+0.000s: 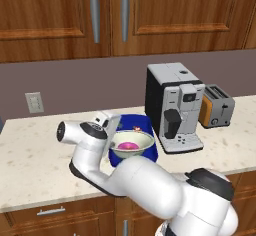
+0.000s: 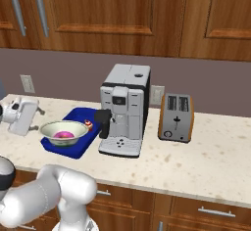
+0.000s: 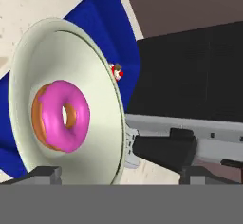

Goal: Place the bowl with donut and the cupcake onto the tray.

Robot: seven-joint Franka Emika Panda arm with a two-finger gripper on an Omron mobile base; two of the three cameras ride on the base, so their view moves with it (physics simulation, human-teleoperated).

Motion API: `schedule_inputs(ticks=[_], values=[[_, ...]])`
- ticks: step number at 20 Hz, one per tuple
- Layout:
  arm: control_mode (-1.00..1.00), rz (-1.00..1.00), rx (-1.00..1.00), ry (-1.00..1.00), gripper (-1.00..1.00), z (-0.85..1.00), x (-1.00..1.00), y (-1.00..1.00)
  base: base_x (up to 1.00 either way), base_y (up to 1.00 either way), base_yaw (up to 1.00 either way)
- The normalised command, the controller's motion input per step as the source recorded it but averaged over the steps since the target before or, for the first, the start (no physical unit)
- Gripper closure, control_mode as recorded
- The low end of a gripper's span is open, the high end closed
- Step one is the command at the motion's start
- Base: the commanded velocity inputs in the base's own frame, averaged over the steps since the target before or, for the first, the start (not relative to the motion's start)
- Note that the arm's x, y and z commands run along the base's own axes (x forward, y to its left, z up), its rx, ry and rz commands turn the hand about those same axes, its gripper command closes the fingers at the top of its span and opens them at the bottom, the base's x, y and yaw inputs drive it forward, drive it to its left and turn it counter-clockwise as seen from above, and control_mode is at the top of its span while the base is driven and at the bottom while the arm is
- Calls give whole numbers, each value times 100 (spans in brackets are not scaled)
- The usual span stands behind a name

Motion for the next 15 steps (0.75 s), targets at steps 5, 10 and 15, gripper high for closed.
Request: schedule_inputs(ticks=[5,10,15], values=[[-100,-1,18,0,-100,46,-44,-5,0,0,0],[-100,-3,21,0,-100,20,-41,-18,0,0,0],[-100,-5,15,0,-100,9,-40,-34,0,0,0]])
